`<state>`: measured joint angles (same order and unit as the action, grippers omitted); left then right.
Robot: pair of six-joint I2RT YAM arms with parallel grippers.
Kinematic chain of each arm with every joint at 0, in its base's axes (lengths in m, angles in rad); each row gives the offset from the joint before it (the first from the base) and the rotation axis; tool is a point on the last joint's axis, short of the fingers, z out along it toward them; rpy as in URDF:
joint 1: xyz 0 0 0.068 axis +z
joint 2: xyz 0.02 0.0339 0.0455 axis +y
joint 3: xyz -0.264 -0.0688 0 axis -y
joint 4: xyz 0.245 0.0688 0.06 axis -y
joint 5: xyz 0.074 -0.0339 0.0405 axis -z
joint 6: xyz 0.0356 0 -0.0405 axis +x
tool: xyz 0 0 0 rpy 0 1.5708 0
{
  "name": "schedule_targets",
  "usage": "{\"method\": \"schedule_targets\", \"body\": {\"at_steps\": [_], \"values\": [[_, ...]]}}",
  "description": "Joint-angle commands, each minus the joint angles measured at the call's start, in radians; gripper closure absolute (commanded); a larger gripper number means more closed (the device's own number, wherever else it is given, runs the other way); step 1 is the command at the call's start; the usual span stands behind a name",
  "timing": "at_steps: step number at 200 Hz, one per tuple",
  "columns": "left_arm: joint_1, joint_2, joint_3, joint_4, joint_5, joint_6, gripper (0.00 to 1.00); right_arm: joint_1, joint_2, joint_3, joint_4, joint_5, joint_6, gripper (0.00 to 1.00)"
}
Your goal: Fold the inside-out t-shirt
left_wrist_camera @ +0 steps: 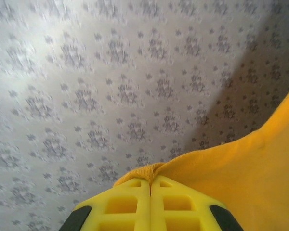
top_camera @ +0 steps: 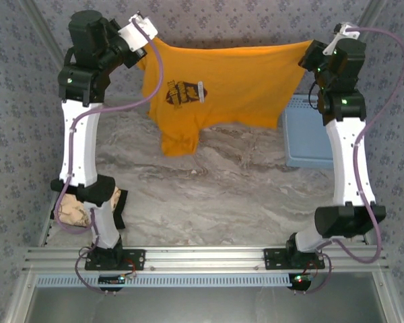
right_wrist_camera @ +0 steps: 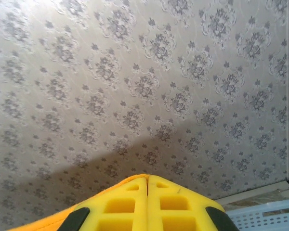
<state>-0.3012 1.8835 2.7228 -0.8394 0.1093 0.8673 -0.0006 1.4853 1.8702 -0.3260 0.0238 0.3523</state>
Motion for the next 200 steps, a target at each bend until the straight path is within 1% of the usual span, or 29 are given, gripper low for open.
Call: {"method": "schedule_targets", "body": {"at_steps": [1, 28, 47, 62, 78, 96, 132, 158, 181, 200], "values": [[-0.052, -0.162, -0.037, 0.006, 0.028, 0.051, 1.0, 0.01, -0.159, -0.052, -0.016, 0.027, -0.025, 1.0], [-0.118, -0.307, -0.138, 0.015, 0.03, 0.048, 1.0, 0.042, -0.311, -0.106, -0.068, 0.047, -0.061, 1.0], [-0.129, -0.387, -0.152, 0.0, 0.113, -0.011, 1.0, 0.062, -0.388, -0.111, -0.097, 0.081, -0.078, 1.0], [-0.131, -0.439, -0.175, 0.012, 0.146, -0.037, 1.0, 0.063, -0.413, -0.084, -0.133, 0.083, -0.075, 1.0], [-0.131, -0.475, -0.199, 0.03, 0.14, -0.036, 1.0, 0.064, -0.422, -0.066, -0.15, 0.086, -0.073, 1.0], [-0.131, -0.483, -0.2, 0.021, 0.13, -0.013, 1.0, 0.065, -0.412, -0.048, -0.15, 0.093, -0.072, 1.0], [-0.121, -0.43, -0.238, 0.008, 0.076, 0.054, 1.0, 0.063, -0.34, -0.054, -0.116, 0.074, -0.049, 1.0], [-0.053, -0.351, -0.241, 0.013, 0.107, 0.033, 1.0, 0.063, -0.256, -0.071, -0.08, 0.07, -0.051, 1.0], [0.011, -0.269, -0.236, 0.059, 0.127, 0.0, 1.0, 0.062, -0.157, -0.053, -0.048, 0.073, -0.067, 1.0], [0.067, -0.16, -0.156, 0.071, 0.15, -0.047, 1.0, 0.048, -0.041, 0.014, -0.059, 0.048, -0.051, 1.0]]}}
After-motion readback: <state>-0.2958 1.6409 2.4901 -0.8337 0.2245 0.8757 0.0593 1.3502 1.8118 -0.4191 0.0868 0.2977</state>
